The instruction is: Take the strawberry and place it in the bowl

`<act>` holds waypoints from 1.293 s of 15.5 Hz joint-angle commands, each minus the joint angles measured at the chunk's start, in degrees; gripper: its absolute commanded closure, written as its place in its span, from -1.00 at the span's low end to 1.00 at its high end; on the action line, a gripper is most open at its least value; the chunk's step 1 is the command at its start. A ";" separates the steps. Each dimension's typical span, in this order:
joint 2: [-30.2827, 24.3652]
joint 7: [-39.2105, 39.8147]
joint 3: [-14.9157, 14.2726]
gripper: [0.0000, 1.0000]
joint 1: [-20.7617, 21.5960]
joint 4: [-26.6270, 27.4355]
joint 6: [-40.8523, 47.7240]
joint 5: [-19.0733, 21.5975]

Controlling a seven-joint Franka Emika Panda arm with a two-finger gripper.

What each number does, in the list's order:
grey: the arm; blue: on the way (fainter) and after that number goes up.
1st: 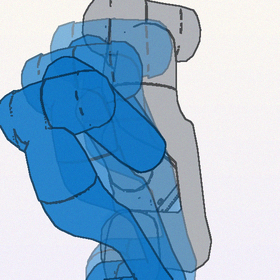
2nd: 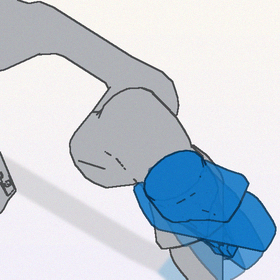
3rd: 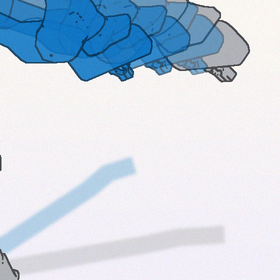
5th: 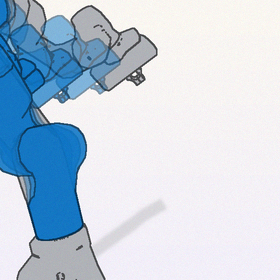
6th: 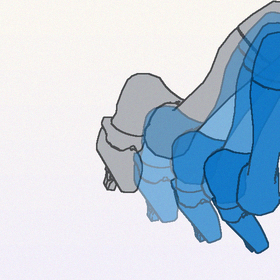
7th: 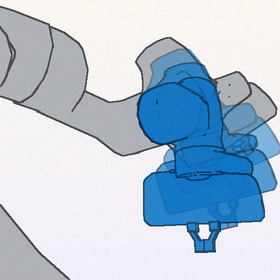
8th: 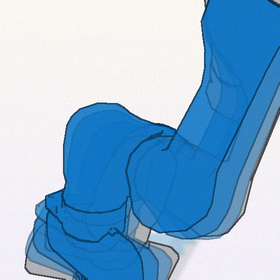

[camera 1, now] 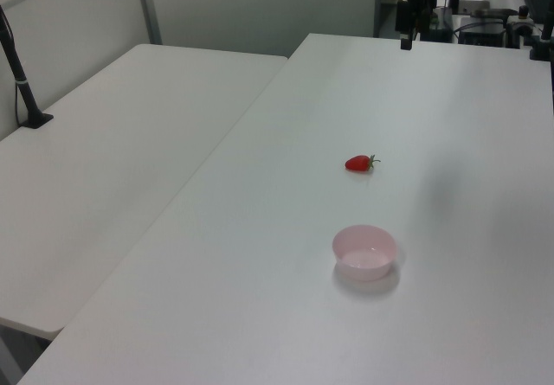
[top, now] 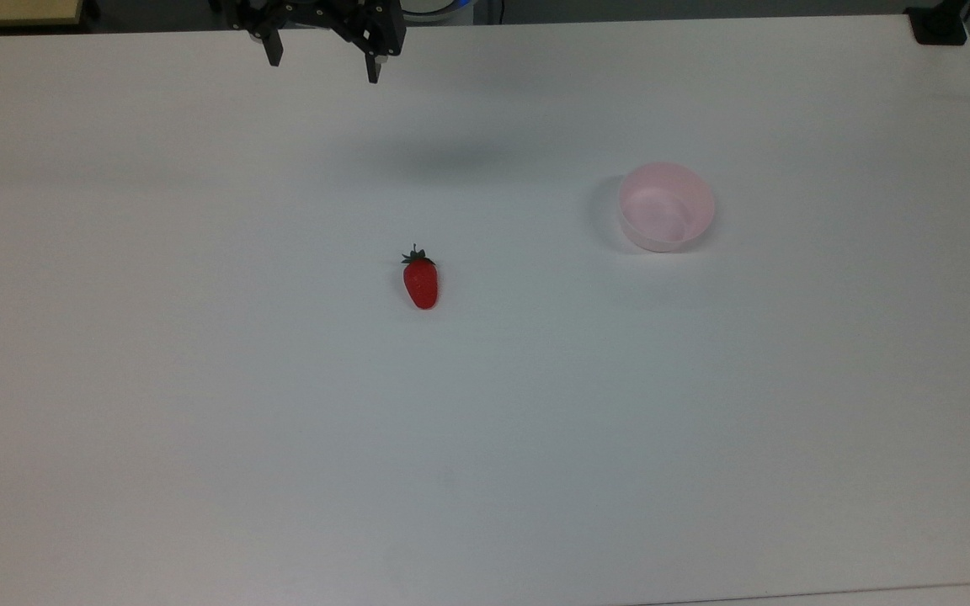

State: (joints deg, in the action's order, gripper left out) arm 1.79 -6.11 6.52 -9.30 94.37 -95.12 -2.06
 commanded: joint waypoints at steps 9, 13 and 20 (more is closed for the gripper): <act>-0.47 0.58 -0.20 -1.00 -0.11 0.55 -1.04 -1.02; 0.40 0.58 -0.20 -1.00 -0.02 0.38 -1.47 -0.76; 5.84 0.57 0.59 -1.00 0.77 -0.59 -7.62 -0.14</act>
State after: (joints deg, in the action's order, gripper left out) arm 4.48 -6.11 6.76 -9.40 94.34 -99.45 -2.25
